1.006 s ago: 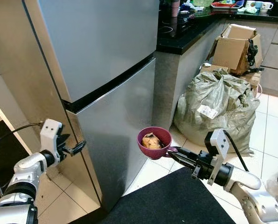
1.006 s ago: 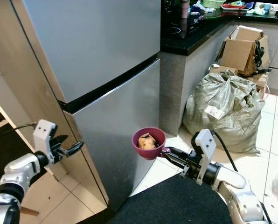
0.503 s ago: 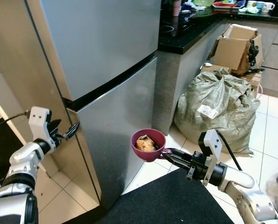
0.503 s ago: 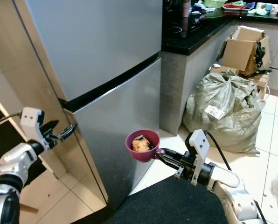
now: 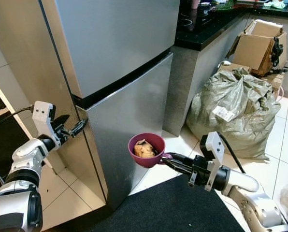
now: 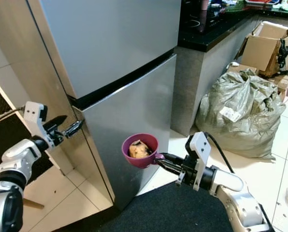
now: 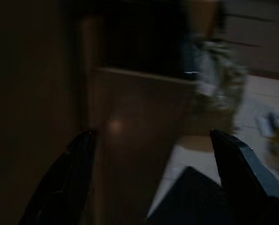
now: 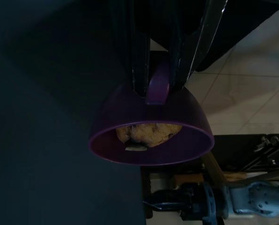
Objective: Restocking fridge
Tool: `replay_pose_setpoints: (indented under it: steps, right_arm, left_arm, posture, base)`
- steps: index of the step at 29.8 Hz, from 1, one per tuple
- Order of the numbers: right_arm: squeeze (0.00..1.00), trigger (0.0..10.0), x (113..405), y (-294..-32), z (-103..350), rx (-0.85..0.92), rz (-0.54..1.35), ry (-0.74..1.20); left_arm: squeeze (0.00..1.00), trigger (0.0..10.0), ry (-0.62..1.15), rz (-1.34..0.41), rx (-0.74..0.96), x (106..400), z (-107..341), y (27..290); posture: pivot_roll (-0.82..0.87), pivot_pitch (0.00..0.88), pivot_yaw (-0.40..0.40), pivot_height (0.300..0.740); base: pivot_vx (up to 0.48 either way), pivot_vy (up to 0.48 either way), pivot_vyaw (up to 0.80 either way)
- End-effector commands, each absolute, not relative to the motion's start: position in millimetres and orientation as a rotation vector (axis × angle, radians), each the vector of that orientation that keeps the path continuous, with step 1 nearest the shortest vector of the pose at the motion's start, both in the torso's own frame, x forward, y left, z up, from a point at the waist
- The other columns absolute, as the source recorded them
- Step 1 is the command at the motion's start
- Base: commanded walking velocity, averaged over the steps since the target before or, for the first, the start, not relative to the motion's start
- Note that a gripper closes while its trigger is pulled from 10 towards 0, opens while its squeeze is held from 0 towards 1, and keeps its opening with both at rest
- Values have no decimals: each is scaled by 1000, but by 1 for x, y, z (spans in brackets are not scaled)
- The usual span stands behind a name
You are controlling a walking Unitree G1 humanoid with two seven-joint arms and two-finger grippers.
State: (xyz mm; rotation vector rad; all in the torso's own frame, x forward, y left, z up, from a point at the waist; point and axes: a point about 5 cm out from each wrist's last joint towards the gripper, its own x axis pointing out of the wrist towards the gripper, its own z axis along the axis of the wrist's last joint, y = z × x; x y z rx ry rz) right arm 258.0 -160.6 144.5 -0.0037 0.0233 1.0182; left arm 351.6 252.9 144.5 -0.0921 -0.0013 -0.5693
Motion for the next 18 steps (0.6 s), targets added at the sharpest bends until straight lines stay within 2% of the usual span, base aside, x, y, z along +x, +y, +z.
replay_pose_setpoints:
  steps: [1, 18]
  right_arm:
    - [0, 10000, 259, -158, 151, 0, 1028, -6]
    - [0, 10000, 262, -157, 152, -3, 1021, -14]
  left_arm:
    - [0, 10000, 3, -669, -82, 354, 147, 238]
    - [0, 10000, 35, -751, -62, 355, 141, 221]
  posture:
    - [-133, 80, 26, 740]
    - [-130, 73, 33, 740]
  base:
    - [0, 0, 0]
    - [0, 0, 0]
